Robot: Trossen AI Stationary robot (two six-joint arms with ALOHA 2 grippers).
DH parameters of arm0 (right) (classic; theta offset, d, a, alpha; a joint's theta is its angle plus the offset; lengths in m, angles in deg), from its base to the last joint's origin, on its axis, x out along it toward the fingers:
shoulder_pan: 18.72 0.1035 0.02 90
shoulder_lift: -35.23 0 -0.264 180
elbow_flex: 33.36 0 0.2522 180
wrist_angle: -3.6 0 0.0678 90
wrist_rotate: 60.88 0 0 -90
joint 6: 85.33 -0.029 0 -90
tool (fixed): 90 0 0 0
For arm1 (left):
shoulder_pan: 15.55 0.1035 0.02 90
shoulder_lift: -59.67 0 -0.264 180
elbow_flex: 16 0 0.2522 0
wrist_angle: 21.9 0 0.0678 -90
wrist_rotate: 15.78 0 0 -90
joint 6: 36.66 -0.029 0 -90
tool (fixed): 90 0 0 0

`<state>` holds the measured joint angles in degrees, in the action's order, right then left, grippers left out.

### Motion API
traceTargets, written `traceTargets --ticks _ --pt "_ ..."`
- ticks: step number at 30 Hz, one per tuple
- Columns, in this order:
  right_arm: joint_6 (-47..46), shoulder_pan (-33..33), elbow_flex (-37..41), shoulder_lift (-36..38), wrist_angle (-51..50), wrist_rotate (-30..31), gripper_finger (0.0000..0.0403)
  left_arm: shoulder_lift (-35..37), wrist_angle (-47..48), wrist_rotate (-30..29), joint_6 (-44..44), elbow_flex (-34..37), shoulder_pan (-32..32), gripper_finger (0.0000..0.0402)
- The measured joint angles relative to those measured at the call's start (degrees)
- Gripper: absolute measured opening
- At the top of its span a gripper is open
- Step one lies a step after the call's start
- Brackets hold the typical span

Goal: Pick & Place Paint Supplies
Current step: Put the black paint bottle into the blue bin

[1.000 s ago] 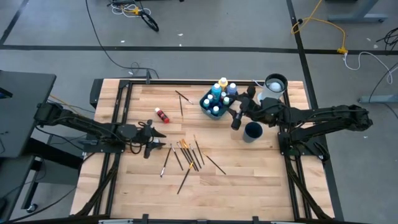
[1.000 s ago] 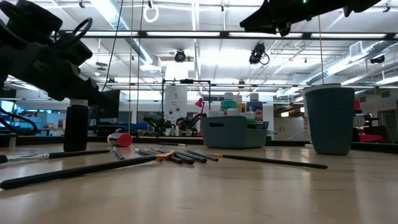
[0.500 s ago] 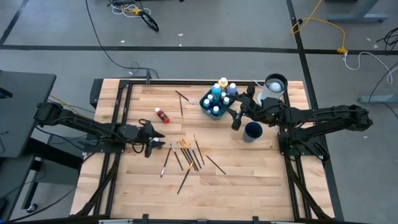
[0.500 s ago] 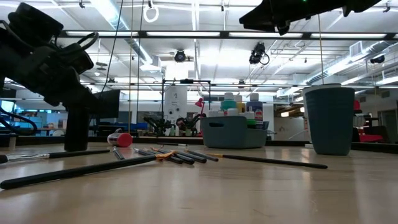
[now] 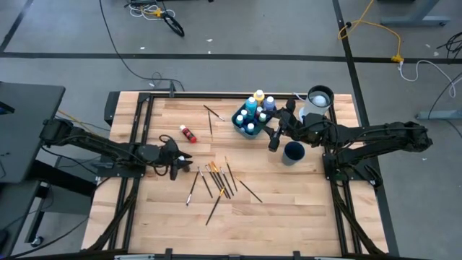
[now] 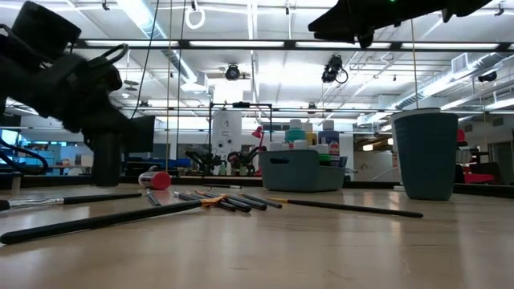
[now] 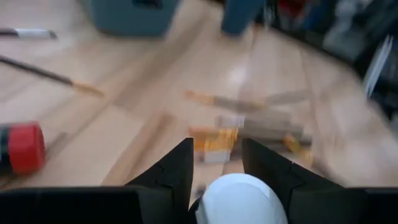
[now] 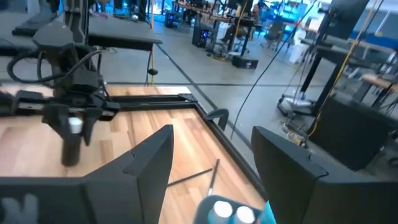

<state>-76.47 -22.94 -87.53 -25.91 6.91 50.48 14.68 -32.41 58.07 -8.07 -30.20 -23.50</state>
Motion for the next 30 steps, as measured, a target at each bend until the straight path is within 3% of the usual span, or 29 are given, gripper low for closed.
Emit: traceTargets --ticks 3,8,13,16,20,24,30 --pt "-0.9 0.0 0.0 -0.2 -0.3 0.1 0.0219 -0.1 -2.0 -1.9 0.8 -1.8 0.0 0.0134" --pt "-1.6 0.0 0.0 -0.2 -3.5 0.2 0.0219 -0.7 -3.2 -3.7 -6.4 -9.8 0.0 0.0143" --pt "-3.1 0.0 0.0 -0.2 -14.7 0.2 0.0219 -6.2 -3.5 -11.1 -13.7 -19.5 0.7 0.0134" --pt "-9.3 0.0 0.0 -0.3 -22.5 0.1 0.0219 -11.9 -3.5 -15.7 -14.7 -25.3 2.7 0.0134" --pt "-16.4 0.0 2.1 -0.4 -27.9 0.0 0.0219 -21.0 -4.1 -12.5 -15.8 -33.3 7.0 0.014" --pt "-15.7 -0.3 7.0 -0.5 -26.5 0.1 0.0219 -32.7 -3.8 -6.6 -15.7 -41.8 11.2 0.0152" --pt "-10.9 -2.3 9.8 -0.5 -24.5 0.2 0.0219 -49.1 -3.9 -5.0 -17.4 -54.9 15.6 0.0103"
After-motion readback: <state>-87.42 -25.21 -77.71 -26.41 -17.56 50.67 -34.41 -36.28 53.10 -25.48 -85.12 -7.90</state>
